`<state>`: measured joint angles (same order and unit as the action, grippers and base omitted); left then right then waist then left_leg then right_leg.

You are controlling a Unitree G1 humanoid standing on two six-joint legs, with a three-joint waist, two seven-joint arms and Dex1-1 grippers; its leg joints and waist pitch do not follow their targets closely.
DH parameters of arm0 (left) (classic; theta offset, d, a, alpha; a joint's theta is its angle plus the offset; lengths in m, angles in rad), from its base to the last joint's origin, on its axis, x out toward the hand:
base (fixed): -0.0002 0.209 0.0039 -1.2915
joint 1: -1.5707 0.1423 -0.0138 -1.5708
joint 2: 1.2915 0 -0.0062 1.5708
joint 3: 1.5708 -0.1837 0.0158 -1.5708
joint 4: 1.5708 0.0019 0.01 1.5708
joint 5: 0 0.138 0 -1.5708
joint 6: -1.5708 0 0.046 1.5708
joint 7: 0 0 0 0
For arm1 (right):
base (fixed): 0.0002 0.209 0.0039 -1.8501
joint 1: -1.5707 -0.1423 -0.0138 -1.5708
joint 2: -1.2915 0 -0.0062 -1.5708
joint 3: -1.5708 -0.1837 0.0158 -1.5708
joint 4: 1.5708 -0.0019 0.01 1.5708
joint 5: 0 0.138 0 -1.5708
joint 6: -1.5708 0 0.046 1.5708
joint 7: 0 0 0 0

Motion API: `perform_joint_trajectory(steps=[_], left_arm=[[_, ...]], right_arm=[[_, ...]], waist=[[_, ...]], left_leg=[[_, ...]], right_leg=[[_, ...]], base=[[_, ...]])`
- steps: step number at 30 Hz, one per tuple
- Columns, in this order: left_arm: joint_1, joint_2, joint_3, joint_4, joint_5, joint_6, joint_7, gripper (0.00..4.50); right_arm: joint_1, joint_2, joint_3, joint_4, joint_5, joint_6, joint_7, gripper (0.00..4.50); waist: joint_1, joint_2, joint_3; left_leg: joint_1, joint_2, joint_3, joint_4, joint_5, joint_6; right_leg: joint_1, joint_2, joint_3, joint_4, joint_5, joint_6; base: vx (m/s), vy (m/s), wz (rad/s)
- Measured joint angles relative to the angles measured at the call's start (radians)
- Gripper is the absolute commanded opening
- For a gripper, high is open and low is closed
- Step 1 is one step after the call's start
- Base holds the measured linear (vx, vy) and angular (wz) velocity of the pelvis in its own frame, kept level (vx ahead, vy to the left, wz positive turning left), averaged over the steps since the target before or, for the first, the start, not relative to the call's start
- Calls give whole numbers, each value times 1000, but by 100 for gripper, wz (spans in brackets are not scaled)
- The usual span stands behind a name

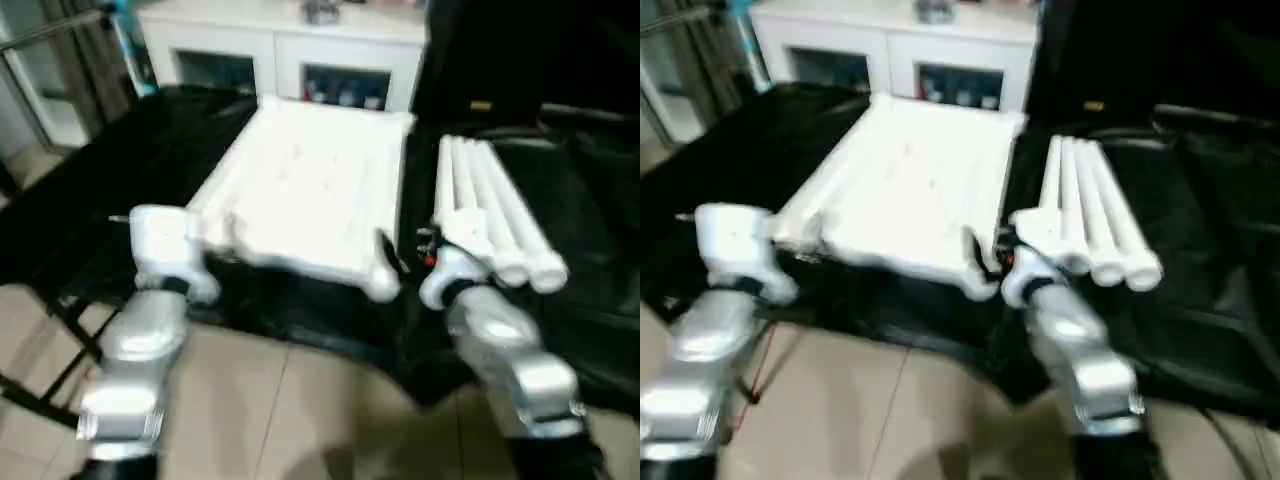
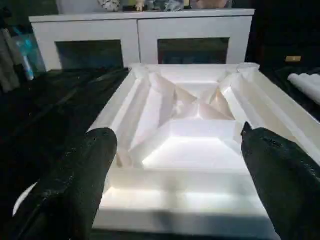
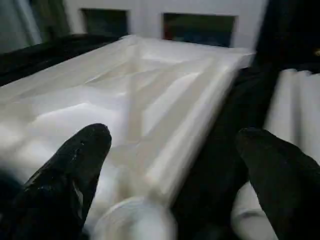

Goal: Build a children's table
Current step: Move to table

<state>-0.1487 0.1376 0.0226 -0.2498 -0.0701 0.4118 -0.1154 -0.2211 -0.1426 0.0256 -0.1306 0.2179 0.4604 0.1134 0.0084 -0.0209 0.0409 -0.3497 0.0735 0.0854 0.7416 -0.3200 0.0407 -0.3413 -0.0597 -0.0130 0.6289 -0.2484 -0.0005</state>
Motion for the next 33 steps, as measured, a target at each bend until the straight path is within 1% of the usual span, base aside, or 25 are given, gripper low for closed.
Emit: perform_joint_trajectory(steps=[1, 2, 3, 5, 6, 7, 8, 9, 10, 11, 12, 13, 14, 15, 16, 17, 18, 19, 21, 22, 23, 24, 26, 28, 33], left_arm=[[-1, 4, 0, 0, 0, -1, -8, 448], [-1, 9, 0, -2, 0, -2, -12, 448], [3, 20, 0, -2, 1, -5, -22, 448], [13, 48, 3, 10, 3, -4, -45, 448], [13, 44, 0, 10, 3, -4, -50, 448], [12, 39, -2, 9, 3, -5, -54, 448], [11, 39, -2, 7, 3, -5, -55, 448], [9, 40, -2, 7, 3, -6, -55, 448], [7, 27, -7, 10, 3, -5, -55, 448], [4, 17, -29, 11, 3, -5, -58, 448], [2, 12, -54, 11, 0, -5, -68, 448], [-1, 13, -70, 11, -3, -5, -80, 448], [-5, 20, -79, 10, -5, -5, -95, 448], [-9, 23, -81, 10, -6, -6, -102, 448], [-8, 32, -83, 10, -7, -7, -114, 448], [-5, 45, -87, 11, -8, -10, -125, 448], [7, 60, -87, 14, -12, -19, -141, 448], [19, 88, -88, 15, -18, -28, -173, 448], [19, 113, -92, 20, -25, -33, -219, 448], [18, 130, -102, 20, -33, -44, -255, 448], [18, 144, -115, 20, -36, -52, -286, 448], [18, 156, -131, 20, -39, -59, -314, 448], [18, 182, -170, 20, -57, -60, -389, 448], [18, 249, -197, 24, -85, -40, -484, 431], [-1, 373, -201, 89, -112, -39, -671, 410]], right_arm=[[-1, 1, 3, 0, 0, 0, 1, 450], [-5, 2, 4, -2, 0, -1, 1, 450], [-7, 13, 10, 0, 1, -1, 2, 450], [-8, 38, 52, -6, 5, 1, 7, 450], [-8, 36, 52, -5, 5, 1, 7, 450], [-8, 30, 51, -7, 5, 0, 6, 450], [-9, 28, 50, -8, 5, 0, 6, 450], [-8, 25, 48, -9, 5, 0, 5, 450], [-5, 12, 37, -9, 4, 0, 5, 450], [-2, 6, 23, -5, 3, 1, 3, 450], [3, 1, 8, -4, 3, 3, 1, 450], [9, 0, -7, -5, 3, 5, 0, 450], [18, 0, -11, -15, 6, 6, 3, 450], [22, -4, -9, -22, 7, 8, 9, 450], [25, -14, -4, -26, 8, 14, 25, 450], [26, -21, 4, -33, 9, 19, 41, 450], [28, -25, 17, -35, 14, 27, 62, 450], [28, -28, 51, -44, 26, 41, 100, 450], [28, -53, 70, -62, 34, 43, 145, 450], [24, -78, 72, -67, 46, 49, 173, 450], [24, -103, 73, -69, 49, 51, 198, 450], [26, -126, 73, -69, 51, 54, 218, 450], [30, -169, 73, -68, 56, 63, 274, 450], [22, -214, 77, -67, 76, 79, 353, 450], [-9, -323, 135, -73, 102, 80, 532, 450]], waist=[[16, 13, 1], [30, 36, 1], [41, 46, 5], [36, 39, 3], [34, 37, 2], [30, 24, -3], [26, 5, -3], [23, -21, -3], [29, -27, -3], [39, -17, 3], [46, -12, 3], [56, -11, 3], [51, -6, 0], [46, 2, 0], [43, 26, 1], [43, 49, 4], [36, 66, 10], [19, 58, 10], [8, 46, 5], [5, 37, 0], [5, 33, -2], [9, 32, -5], [13, 32, -5], [16, 36, -5], [27, 46, 4]], left_leg=[[-8, 16, 4, -23, 9, -24], [-1, 43, 5, -84, 27, -56], [12, 59, 9, -71, 37, -85], [41, 58, 32, -88, 21, -85], [56, 63, 49, -97, 15, -85], [79, 65, 83, -114, 10, -89], [102, 66, 117, -127, 4, -96], [121, 63, 151, -130, -7, -99], [133, 66, 159, -110, -30, -101], [130, 59, 128, -69, -48, -77], [101, 38, 80, -10, -47, -79], [68, 16, 46, 40, -40, -92], [9, 0, 10, 59, -16, -120], [-29, 4, -5, 28, 0, -137], [-62, 30, -14, -50, 23, -127], [-70, 52, -19, -87, 86, -83], [-63, 68, -26, -83, 130, -62], [-55, 57, -27, -85, 115, -59], [-53, 46, -26, -84, 111, -49], [-54, 38, -25, -83, 110, -47], [-59, 31, -24, -79, 110, -47], [-68, 28, -22, -76, 114, -52], [-75, 32, -16, -99, 125, -66], [-66, 43, -8, -119, 135, -81], [-41, 70, 26, -132, 134, -89]], right_leg=[[15, 22, 12, -7, -6, -2], [21, 57, 28, -7, -11, -1], [25, 68, 33, -2, -18, 3], [-26, 36, -10, 94, -53, -10], [-45, 22, -29, 111, -53, -6], [-67, -3, -51, 100, -47, -12], [-76, -23, -58, 68, -32, -34], [-74, -35, -50, 35, 4, -49], [-60, -12, -15, 39, 17, -34], [-49, 13, 6, 35, 13, -38], [-41, 32, 26, 28, 12, -41], [-32, 49, 49, 19, 12, -43], [-18, 55, 40, 8, 9, -48], [-7, 63, 26, 4, 3, -49], [11, 81, -2, 1, -9, -48], [27, 91, -30, 1, -20, -43], [37, 89, -51, 5, -30, -37], [37, 66, -56, 37, -56, -51], [15, 39, -46, 78, -59, -44], [-1, 20, -27, 75, -50, -25], [-13, 2, -11, 50, -42, 19], [-24, -2, 1, 55, -30, 46], [-42, 0, 1, 55, -23, 37], [-39, 4, -5, 41, -12, 31], [-18, 2, -15, 21, -9, 18]], base=[[138, -1, -8], [138, -1, -8], [129, 60, -41], [162, 66, -50], [151, 32, -44], [142, 6, -52], [142, 6, -52], [188, -64, -61], [209, -95, -62], [209, -95, -62], [198, -53, -66], [182, -16, -66], [182, -16, -66], [155, -3, -30], [138, 24, 0], [138, 24, 0], [143, 94, -17], [158, 84, -12], [153, 55, -3], [96, -4, 0], [96, -4, 0], [0, 0, 0], [1, -53, -7], [-31, -68, -5], [-61, -21, -2]])
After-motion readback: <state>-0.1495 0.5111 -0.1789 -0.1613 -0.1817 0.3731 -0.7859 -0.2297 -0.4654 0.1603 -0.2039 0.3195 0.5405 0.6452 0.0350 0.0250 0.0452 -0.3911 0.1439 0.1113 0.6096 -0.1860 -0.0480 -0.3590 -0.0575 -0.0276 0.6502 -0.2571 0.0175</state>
